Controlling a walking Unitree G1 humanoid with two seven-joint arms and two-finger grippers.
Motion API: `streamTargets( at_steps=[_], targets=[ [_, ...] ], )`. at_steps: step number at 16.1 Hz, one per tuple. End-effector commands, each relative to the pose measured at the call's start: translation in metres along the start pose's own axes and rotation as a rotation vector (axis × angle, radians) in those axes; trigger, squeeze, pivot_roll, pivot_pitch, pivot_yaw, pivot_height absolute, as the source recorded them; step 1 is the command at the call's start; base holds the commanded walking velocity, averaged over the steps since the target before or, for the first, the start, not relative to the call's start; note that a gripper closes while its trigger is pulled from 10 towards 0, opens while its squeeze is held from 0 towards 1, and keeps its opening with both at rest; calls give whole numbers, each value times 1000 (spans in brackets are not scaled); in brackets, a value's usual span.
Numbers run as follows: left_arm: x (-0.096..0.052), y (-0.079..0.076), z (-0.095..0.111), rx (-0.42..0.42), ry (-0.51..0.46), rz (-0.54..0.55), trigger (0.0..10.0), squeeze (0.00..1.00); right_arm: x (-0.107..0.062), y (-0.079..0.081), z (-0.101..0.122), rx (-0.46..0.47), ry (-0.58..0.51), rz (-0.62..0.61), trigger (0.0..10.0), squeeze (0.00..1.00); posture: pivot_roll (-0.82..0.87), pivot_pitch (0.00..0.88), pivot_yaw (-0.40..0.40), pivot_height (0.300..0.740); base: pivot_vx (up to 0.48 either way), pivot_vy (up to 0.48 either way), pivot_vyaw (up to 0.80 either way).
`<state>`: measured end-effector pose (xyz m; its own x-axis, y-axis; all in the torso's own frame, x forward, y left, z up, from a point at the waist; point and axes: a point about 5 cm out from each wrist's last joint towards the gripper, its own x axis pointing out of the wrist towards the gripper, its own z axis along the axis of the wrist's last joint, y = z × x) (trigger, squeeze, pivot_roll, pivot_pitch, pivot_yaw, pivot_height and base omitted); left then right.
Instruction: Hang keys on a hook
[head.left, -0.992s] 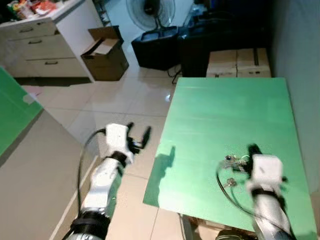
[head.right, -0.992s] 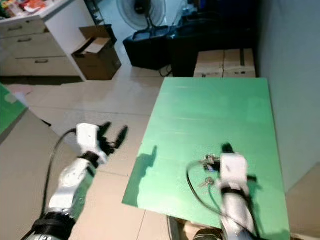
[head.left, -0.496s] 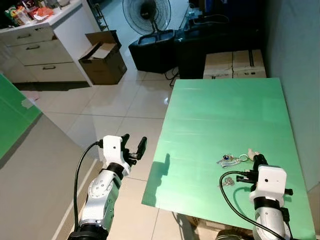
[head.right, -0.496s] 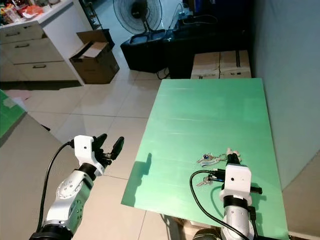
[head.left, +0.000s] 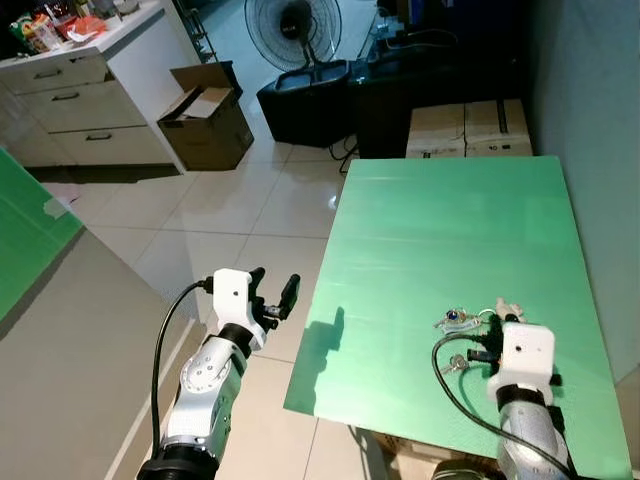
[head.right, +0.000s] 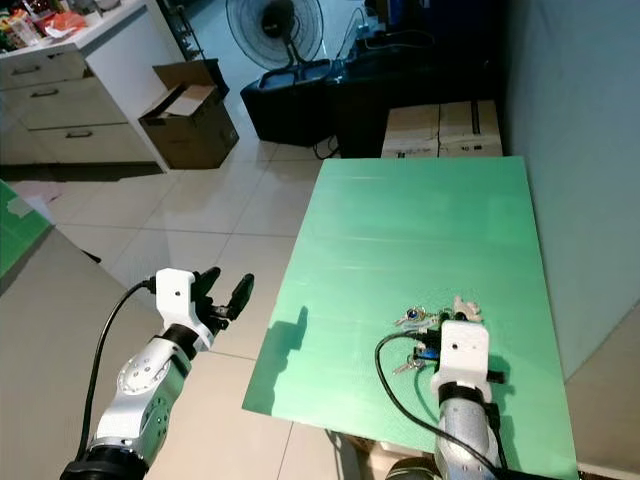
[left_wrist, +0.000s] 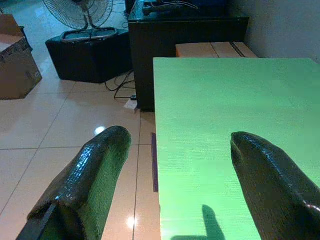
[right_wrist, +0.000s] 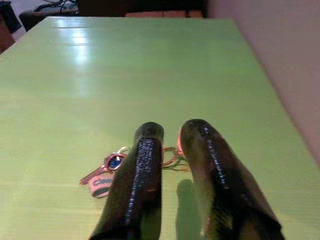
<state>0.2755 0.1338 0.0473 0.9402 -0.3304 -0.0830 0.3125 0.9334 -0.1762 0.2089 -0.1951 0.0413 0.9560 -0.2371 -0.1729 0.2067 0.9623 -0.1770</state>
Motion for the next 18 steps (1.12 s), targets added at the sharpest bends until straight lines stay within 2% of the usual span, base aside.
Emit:
streamTargets(
  at_steps=[1,5,6,13,17,18],
  targets=[
    [0,5,6,26,-10,17,10000,0,2,7,-7,21,63,42,10000,1000,-306,22,278,740,0,0,0],
    [-6,7,8,30,-12,27,10000,0,7,17,-20,-9,151,120,10000,1000,-283,50,269,740,0,0,0],
    [-8,9,10,37,-13,28,10000,0,6,21,-25,-6,179,142,10000,0,-265,69,272,740,0,0,0],
    [-23,25,22,94,13,32,10000,0,2,46,-59,95,363,174,10000,0,-182,130,325,740,0,0,0],
    [-28,30,25,116,34,31,10000,0,-3,50,-71,108,419,161,10000,0,-164,141,355,740,0,0,0],
    [-29,30,26,121,39,29,10000,0,-4,51,-73,119,431,153,4706,0,-163,141,361,740,0,0,0]
  ],
)
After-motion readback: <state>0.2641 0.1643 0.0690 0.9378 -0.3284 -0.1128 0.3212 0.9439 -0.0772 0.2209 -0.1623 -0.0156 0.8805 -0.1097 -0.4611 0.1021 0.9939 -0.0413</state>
